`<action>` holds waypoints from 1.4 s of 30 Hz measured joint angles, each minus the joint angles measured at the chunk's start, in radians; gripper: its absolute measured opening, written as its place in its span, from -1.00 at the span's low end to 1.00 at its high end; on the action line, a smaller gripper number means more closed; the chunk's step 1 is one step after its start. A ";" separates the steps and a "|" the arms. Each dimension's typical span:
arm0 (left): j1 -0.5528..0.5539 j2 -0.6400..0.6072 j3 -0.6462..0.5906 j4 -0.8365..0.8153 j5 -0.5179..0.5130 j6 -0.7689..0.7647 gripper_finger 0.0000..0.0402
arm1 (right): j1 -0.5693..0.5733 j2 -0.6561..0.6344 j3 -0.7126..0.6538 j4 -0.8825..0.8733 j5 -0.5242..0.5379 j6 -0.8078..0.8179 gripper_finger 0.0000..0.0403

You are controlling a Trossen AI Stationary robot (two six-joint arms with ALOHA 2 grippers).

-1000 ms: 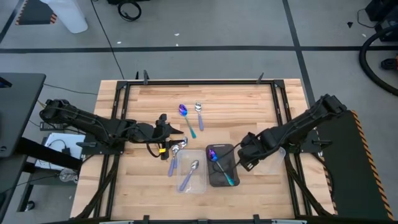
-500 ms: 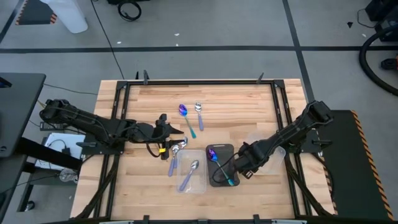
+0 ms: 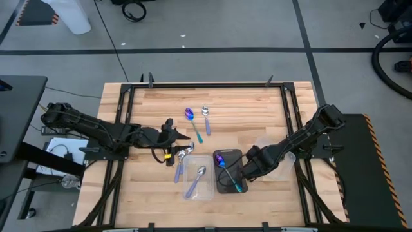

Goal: Sort silverware by color (type)
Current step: Adjust the right transparent bin

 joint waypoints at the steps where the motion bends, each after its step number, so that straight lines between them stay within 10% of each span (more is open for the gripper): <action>1: 0.000 0.000 0.000 0.001 0.000 0.000 -0.19 | 0.000 0.000 0.000 0.004 0.000 0.023 -0.59; 42: -0.015 0.000 0.000 0.006 0.049 0.079 -0.19 | 0.001 0.000 0.000 0.178 0.134 0.696 -0.64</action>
